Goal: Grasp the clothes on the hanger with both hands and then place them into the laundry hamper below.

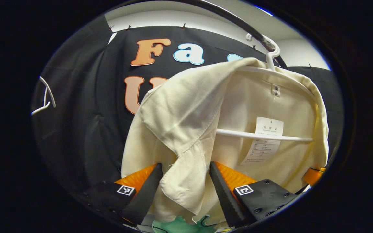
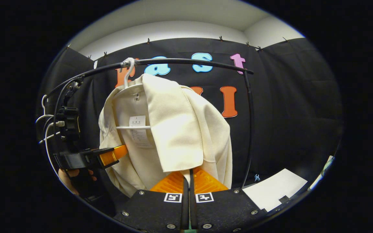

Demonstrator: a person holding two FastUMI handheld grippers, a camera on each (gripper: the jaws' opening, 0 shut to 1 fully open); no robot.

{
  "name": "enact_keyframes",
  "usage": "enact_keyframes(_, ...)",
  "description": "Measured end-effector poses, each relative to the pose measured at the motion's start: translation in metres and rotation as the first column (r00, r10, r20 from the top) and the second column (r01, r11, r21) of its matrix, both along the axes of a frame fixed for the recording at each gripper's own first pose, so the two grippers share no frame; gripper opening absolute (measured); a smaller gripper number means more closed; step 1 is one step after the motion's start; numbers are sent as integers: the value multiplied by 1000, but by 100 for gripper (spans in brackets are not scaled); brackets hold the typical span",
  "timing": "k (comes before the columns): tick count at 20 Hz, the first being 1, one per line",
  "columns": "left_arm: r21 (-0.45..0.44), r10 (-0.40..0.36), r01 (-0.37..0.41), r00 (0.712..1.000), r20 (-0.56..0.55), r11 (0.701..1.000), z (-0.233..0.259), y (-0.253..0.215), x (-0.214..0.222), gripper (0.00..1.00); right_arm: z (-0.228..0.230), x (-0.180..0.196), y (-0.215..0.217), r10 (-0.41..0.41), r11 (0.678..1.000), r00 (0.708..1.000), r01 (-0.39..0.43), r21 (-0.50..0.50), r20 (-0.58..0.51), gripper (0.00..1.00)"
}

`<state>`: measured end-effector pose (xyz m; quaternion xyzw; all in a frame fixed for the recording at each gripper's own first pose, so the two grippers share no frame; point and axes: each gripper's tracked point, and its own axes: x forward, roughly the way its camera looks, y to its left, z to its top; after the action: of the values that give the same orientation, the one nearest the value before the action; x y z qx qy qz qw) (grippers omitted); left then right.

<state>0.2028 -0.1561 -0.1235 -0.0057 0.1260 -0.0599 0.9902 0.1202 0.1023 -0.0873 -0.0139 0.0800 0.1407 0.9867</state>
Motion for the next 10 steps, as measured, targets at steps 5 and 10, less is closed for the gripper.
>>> enact_keyframes(5,37,23,-22,999,-48,999,-11,4,2,38,6,-3,-1,-16,1000,1000,16,2,4,1)
enact_keyframes(10,18,-1,2,998,-55,1000,-3,10,-6,8,14,-3,-5,-28,1000,1000,28,13,11,1)
